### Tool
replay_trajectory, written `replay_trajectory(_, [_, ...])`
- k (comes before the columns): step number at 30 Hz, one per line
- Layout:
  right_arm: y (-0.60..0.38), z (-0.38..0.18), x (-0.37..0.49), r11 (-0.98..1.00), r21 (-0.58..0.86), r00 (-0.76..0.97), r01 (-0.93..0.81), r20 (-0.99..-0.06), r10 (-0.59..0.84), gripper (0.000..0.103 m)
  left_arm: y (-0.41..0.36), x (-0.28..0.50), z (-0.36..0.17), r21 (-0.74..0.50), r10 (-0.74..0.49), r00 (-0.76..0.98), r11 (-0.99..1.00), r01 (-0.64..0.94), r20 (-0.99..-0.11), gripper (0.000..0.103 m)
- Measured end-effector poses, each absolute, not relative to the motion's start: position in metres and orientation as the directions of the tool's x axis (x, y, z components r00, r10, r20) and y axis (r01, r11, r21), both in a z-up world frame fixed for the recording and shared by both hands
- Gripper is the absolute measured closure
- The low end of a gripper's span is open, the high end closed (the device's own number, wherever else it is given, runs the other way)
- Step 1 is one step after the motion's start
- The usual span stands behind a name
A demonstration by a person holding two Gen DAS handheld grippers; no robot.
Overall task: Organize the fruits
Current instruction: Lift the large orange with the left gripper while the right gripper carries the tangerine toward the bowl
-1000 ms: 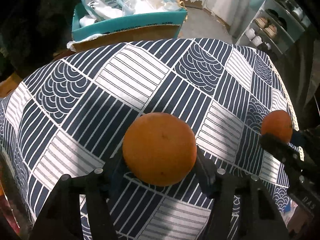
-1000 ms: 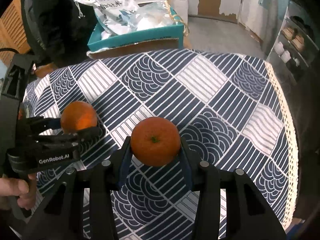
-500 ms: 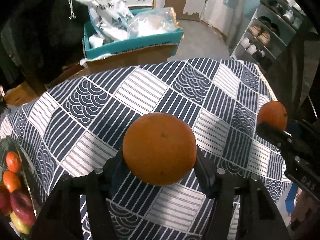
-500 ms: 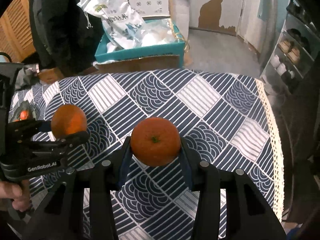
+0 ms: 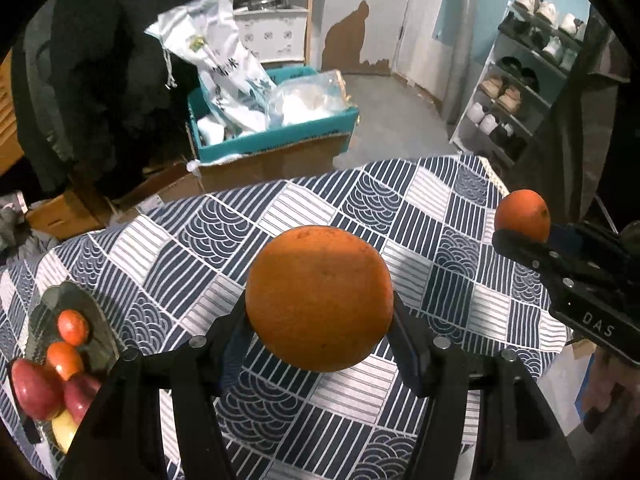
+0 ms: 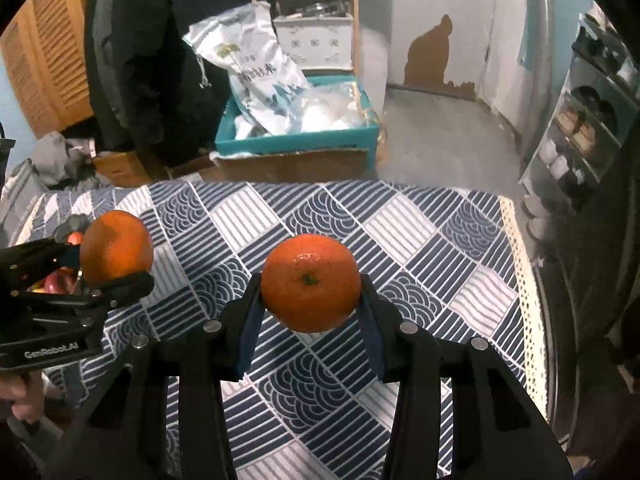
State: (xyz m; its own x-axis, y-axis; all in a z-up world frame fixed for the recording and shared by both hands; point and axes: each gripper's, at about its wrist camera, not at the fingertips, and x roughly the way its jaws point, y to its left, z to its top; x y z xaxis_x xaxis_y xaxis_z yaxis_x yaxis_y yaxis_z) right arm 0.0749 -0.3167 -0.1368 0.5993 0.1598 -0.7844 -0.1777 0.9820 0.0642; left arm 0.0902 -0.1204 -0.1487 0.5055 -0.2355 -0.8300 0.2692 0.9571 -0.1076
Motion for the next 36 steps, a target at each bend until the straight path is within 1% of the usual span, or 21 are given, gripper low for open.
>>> replay_trajectory(17, [-0.286,-0.085,0.045,0.964,0.062,0.659,-0.257,-0.719,0.222,0.059,-0.082,0.048,-0.1,-0.113,-0.252,0.587,0.958,0.264,-0.769,0.039])
replay_trajectory(36, [-0.228,-0.06,0.041,0.929,0.075,0.649,-0.363,-0.695,0.309,0.059,-0.026,0.035,-0.088,-0.137,-0.217,0.619,0.975,0.175,-0.755,0.039])
